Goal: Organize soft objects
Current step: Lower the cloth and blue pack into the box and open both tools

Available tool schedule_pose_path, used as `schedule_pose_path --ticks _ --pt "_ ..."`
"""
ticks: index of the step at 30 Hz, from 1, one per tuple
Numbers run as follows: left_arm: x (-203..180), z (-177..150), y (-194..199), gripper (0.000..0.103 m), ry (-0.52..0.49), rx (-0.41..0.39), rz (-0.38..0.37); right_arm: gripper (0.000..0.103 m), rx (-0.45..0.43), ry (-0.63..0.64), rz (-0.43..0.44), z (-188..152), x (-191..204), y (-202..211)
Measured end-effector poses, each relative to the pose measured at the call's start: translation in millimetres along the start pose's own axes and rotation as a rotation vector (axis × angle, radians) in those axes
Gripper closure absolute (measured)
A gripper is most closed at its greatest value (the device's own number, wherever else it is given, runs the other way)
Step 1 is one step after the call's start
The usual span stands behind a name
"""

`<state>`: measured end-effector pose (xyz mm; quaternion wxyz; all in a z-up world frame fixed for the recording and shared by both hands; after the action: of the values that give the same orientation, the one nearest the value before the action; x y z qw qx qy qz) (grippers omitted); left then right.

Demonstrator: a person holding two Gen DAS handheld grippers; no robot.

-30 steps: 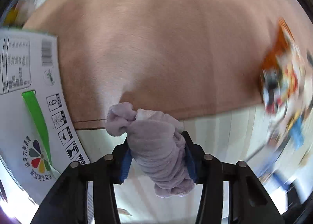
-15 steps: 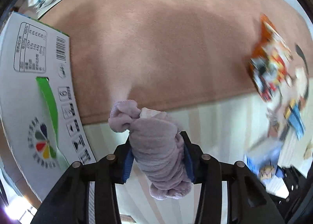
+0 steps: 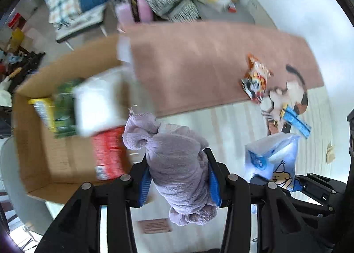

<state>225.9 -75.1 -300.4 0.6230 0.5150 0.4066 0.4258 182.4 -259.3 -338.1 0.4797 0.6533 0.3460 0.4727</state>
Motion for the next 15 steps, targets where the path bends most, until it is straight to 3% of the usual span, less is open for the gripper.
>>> schedule_pose_path --ticks 4,7,8,11,15 --pt "72.7 7.4 41.1 0.062 0.035 -0.029 0.036 0.068 -0.018 0.091 0.085 -16.3 82.6 20.0" --pt "130.8 -1.0 40.7 0.062 0.078 -0.012 0.063 0.068 0.002 0.165 0.135 -30.3 154.0 10.1" --pt "133.0 3.9 29.1 0.062 0.087 -0.004 0.073 0.068 0.011 0.174 0.145 -30.1 175.9 3.8" --pt "185.4 -1.7 0.0 0.062 0.124 0.070 0.075 0.068 0.050 0.193 0.143 -30.8 234.6 -32.6" --pt "227.7 -7.5 -41.0 0.062 0.190 0.153 0.033 0.068 0.097 0.196 0.105 -32.1 279.2 -81.5"
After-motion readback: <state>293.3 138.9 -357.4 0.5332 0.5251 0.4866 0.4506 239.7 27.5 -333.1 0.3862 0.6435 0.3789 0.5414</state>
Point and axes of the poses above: each gripper's, at about its wrist camera, not at the fingertips, and y roughly against the way its jaws point, x to its left, z to its top, the point moved 4 cm from there along -y, roughly the way its jaws point, and after that the axes turned 6 degrees about -y, right-handed, at the moved point
